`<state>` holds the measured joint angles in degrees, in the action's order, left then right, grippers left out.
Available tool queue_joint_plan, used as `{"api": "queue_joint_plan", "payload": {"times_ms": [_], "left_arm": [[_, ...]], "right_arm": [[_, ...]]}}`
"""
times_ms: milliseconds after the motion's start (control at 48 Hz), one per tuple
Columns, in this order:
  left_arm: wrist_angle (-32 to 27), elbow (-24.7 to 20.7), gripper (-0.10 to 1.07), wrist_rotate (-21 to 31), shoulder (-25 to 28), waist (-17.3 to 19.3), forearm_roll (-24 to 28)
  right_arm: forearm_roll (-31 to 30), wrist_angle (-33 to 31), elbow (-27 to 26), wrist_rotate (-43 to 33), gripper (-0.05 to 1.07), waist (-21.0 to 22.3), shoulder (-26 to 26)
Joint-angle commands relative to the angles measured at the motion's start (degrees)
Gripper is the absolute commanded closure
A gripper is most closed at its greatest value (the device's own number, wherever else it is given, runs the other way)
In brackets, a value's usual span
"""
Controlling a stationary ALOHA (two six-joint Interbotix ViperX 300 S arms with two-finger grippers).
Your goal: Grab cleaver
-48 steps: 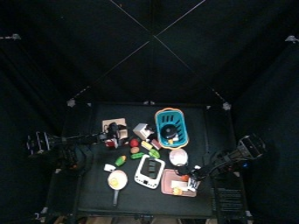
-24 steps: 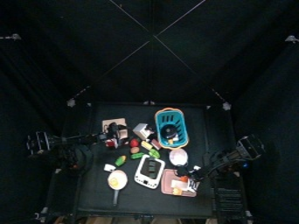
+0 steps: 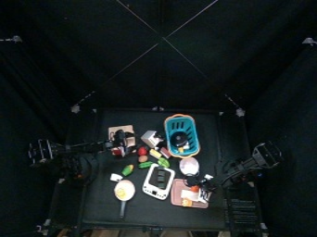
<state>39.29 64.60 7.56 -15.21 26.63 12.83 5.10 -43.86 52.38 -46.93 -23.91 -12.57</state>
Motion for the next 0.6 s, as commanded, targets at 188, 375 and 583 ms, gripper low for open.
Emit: {"api": "queue_joint_plan", "payload": {"times_ms": [188, 375, 583], "left_arm": [[0.26, -0.44, 0.0, 0.0, -0.18, 0.18, -0.09], [0.18, -0.44, 0.0, 0.0, -0.18, 0.18, -0.09], [0.18, -0.44, 0.0, 0.0, -0.18, 0.18, -0.09]], "right_arm": [[0.53, -0.53, -0.09, -0.09, 0.25, 2.29, -0.88], [0.97, -1.76, -0.35, -0.26, 0.12, 2.29, -1.41], [2.37, -2.46, -0.35, -0.18, 0.11, 1.85, -1.49]]}}
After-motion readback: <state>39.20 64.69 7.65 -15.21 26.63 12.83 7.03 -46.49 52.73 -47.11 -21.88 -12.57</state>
